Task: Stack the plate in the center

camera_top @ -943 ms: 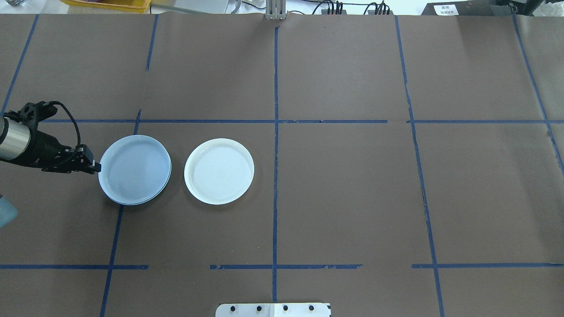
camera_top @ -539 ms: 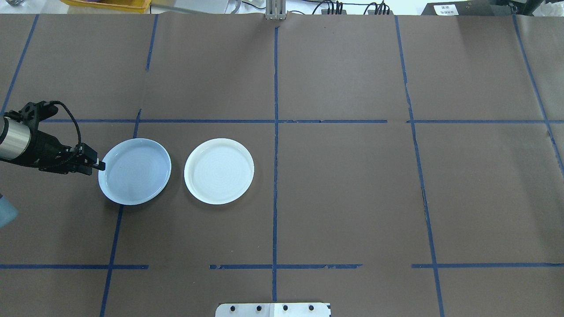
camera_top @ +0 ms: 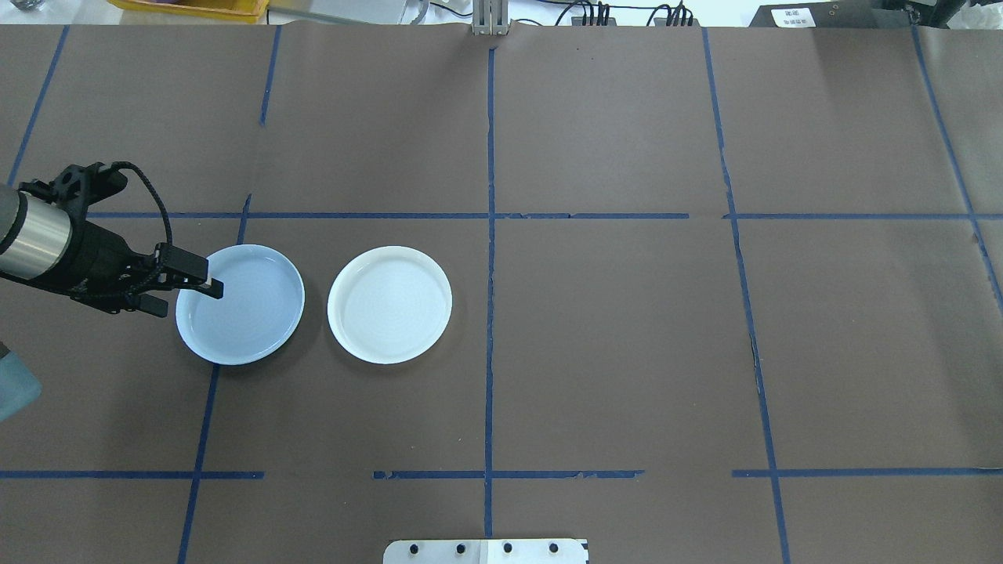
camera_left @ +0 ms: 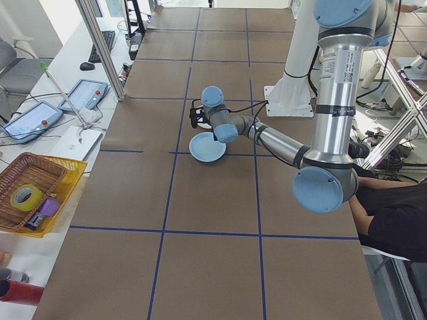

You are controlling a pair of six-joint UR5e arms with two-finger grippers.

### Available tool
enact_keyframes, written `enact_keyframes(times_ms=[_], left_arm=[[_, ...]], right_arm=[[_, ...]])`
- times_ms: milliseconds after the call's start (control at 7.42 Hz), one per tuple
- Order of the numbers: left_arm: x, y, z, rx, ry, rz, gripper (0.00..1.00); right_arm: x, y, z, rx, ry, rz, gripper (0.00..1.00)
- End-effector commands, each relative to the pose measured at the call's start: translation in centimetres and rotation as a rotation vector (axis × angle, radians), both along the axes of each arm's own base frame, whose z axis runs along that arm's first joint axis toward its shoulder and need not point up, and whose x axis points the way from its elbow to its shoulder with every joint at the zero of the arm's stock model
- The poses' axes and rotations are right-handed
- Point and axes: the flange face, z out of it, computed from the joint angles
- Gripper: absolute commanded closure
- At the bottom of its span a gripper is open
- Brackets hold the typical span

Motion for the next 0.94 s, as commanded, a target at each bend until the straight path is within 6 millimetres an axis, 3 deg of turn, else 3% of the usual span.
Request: enact_keyframes(times_ms=[0, 270, 539, 809], left_arm=[[6.5, -0.4, -5.5, 0.028, -0.091, -0.023, 0.00], [12.1, -0.9, -6.2, -0.026, -0.101, -0.010, 0.00], [15.3, -1.6, -5.1, -0.051, -0.121, -0.029, 0.00], [16.6, -2.0, -3.0, -0.060, -0.123, -0.027, 0.04]], right_arm=[[0.0, 0.0, 0.0, 0.000, 0.000, 0.000, 0.00], [0.0, 0.0, 0.0, 0.000, 0.000, 0.000, 0.00], [0.0, 0.0, 0.0, 0.000, 0.000, 0.000, 0.00], [0.0, 0.0, 0.0, 0.000, 0.000, 0.000, 0.00]])
